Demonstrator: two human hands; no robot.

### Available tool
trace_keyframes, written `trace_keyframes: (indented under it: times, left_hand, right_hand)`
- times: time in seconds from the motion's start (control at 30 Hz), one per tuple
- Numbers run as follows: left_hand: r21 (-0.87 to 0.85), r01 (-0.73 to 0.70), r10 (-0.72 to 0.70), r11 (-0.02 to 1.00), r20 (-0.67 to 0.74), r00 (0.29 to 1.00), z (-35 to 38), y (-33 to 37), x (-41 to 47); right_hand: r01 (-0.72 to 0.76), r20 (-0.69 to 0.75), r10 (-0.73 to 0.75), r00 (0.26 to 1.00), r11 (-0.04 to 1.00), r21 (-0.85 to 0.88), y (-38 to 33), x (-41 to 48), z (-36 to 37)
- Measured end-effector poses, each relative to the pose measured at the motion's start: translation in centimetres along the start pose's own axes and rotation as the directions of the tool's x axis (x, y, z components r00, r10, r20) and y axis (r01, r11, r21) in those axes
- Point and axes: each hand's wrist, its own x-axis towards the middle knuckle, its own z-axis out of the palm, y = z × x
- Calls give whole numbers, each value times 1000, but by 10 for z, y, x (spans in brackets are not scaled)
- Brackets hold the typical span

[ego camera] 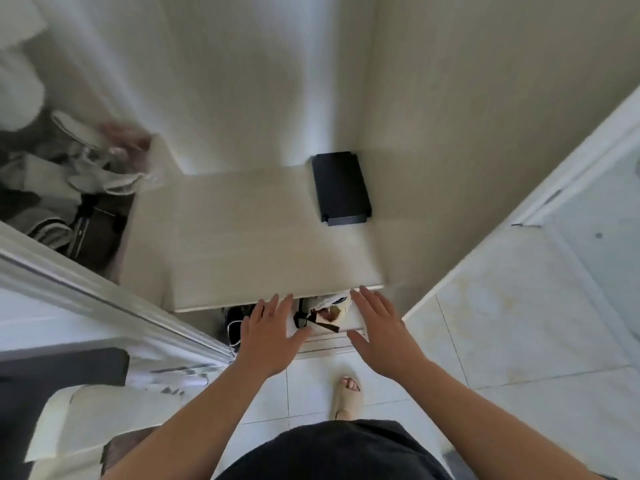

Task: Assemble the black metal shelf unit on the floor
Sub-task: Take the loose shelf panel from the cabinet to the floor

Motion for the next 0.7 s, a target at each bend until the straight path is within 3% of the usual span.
trace_keyframes:
  times: [0.2, 0.3, 0.47, 0.7]
  left_hand:
    - [-195, 158, -152, 968, 46, 987, -24, -1, 60]
    - [-359, 208, -187, 910, 95, 978, -35, 4, 93]
    - [-439, 239, -182, 866, 168, 969, -49, 7, 168]
    - [-615, 361, -195, 701, 322, 926, -53, 21, 285]
  right_hand:
    - [-54, 28, 50, 998, 976, 210, -5, 109, -18]
    - [-179, 29, 179, 983, 930, 322, -6, 150, -21]
    - [-367, 31, 407, 913, 786, 497, 3, 216, -23]
    - [-523, 8, 592, 806, 704, 480, 35, 297, -38]
